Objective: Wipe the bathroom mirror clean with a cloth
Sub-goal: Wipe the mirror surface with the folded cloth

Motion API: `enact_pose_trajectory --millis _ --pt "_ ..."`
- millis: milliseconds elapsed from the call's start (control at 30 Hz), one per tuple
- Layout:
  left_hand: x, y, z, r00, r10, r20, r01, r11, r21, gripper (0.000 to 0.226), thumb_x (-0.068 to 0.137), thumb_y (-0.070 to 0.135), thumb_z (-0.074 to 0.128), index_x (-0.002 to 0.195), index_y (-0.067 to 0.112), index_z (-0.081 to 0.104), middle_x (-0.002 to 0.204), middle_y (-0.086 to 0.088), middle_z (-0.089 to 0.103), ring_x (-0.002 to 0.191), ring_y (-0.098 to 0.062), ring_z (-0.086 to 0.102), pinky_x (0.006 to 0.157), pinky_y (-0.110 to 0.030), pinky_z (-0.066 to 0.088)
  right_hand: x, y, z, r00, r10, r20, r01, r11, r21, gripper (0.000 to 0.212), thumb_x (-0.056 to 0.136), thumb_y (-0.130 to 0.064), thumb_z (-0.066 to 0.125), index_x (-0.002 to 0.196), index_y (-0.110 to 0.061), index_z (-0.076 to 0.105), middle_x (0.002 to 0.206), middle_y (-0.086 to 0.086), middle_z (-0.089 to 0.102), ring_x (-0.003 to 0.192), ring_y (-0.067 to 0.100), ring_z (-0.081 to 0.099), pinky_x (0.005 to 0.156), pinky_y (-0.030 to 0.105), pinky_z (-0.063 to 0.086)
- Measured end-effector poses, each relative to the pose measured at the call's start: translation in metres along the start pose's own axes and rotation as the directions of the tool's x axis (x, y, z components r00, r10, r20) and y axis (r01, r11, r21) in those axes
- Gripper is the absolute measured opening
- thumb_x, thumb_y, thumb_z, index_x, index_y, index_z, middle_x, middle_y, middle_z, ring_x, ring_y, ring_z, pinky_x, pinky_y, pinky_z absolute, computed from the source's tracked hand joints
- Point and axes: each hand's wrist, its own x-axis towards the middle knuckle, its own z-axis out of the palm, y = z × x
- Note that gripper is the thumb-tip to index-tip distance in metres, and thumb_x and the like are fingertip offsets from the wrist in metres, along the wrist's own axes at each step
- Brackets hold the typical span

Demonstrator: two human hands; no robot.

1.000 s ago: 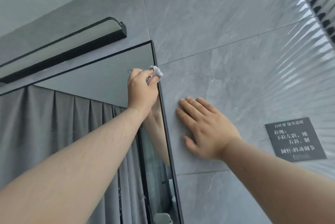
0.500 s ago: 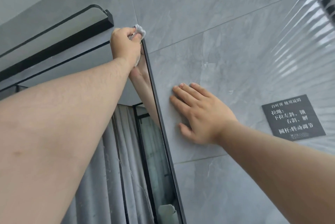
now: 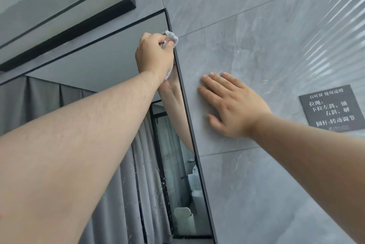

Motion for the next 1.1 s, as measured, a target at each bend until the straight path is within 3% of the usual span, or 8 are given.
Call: enact_pose_trajectory --millis 100,233,433,533,667,833,933,1100 --pt "-0.01 0.001 -0.007 0.999 0.017 0.034 -0.019 0.997 0.072 0.027 0.088 0.044 0.063 0.077 0.019 0.066 0.088 0.003 0.059 0.079 -0.015 0.055 0.068 -0.024 0.033 -0.004 -0.002 0.002 1.0 0.026 -0.004 -0.026 1.0 0.017 0.073 0.08 -0.046 0.043 0.139 -0.004 0.054 0.149 0.02 0.047 0.139 0.036 0.044 0.12 0.048 0.024" --pt "-0.026 0.0 -0.008 0.992 0.097 0.082 -0.099 0.995 0.024 0.029 0.088 0.033 0.065 0.075 0.008 0.061 0.081 0.002 0.053 0.076 -0.02 0.053 0.067 -0.03 0.039 -0.006 -0.003 0.001 1.0 0.023 0.003 -0.023 1.0 0.012 0.072 0.08 -0.046 0.044 0.138 -0.004 0.054 0.149 0.019 0.047 0.14 0.035 0.043 0.12 0.047 0.02" --pt "-0.007 0.011 0.01 0.99 0.123 -0.071 -0.128 0.989 -0.069 0.014 0.089 0.016 0.063 0.102 0.012 0.067 0.103 -0.001 0.055 0.103 -0.024 0.05 0.083 -0.022 0.034 -0.005 -0.002 0.002 1.0 0.025 -0.013 -0.025 0.999 0.029 0.071 0.079 -0.045 0.043 0.136 -0.004 0.057 0.147 0.02 0.05 0.138 0.035 0.045 0.12 0.046 0.022" --pt "-0.02 0.008 0.019 0.983 0.137 -0.123 -0.151 0.982 -0.116 0.015 0.088 0.005 0.059 0.099 0.009 0.067 0.101 0.003 0.059 0.1 -0.02 0.055 0.083 -0.02 0.035 -0.006 -0.002 0.002 1.0 0.024 -0.01 -0.024 0.999 0.032 0.072 0.079 -0.045 0.042 0.135 -0.003 0.057 0.146 0.02 0.05 0.137 0.035 0.046 0.12 0.047 0.025" --pt "-0.032 -0.001 0.016 0.967 0.241 -0.082 -0.248 0.965 -0.087 0.023 0.09 0.004 0.051 0.091 0.008 0.073 0.105 -0.005 0.067 0.102 -0.024 0.06 0.093 -0.031 0.044 -0.006 -0.002 0.002 1.0 0.021 -0.02 -0.02 0.999 0.043 0.071 0.079 -0.045 0.042 0.135 -0.003 0.057 0.146 0.02 0.05 0.137 0.036 0.046 0.12 0.047 0.023" --pt "-0.081 -0.012 0.004 0.92 0.392 0.029 -0.391 0.92 -0.012 0.038 0.087 0.0 0.042 0.113 -0.005 0.07 0.119 -0.017 0.067 0.11 -0.035 0.059 0.103 -0.019 0.033 -0.007 -0.002 0.002 1.0 0.021 -0.014 -0.02 0.999 0.049 0.071 0.08 -0.046 0.044 0.135 -0.003 0.057 0.147 0.02 0.049 0.138 0.035 0.045 0.12 0.048 0.025" --pt "-0.108 -0.029 -0.003 0.877 0.473 0.082 -0.475 0.88 -0.005 0.039 0.088 -0.006 0.046 0.122 -0.008 0.064 0.128 -0.021 0.062 0.121 -0.035 0.055 0.11 -0.026 0.034 -0.006 -0.002 0.002 1.0 0.023 -0.014 -0.022 0.998 0.058 0.072 0.08 -0.046 0.043 0.136 -0.003 0.057 0.147 0.02 0.049 0.138 0.036 0.045 0.12 0.048 0.025" --pt "-0.113 -0.035 -0.005 0.879 0.452 0.153 -0.458 0.889 0.006 0.045 0.093 0.002 0.035 0.131 -0.007 0.057 0.138 -0.022 0.056 0.131 -0.034 0.051 0.113 -0.039 0.037 -0.007 -0.002 0.002 1.0 0.021 -0.013 -0.021 0.998 0.058 0.07 0.08 -0.045 0.043 0.135 -0.003 0.057 0.146 0.02 0.05 0.138 0.036 0.045 0.119 0.049 0.027"
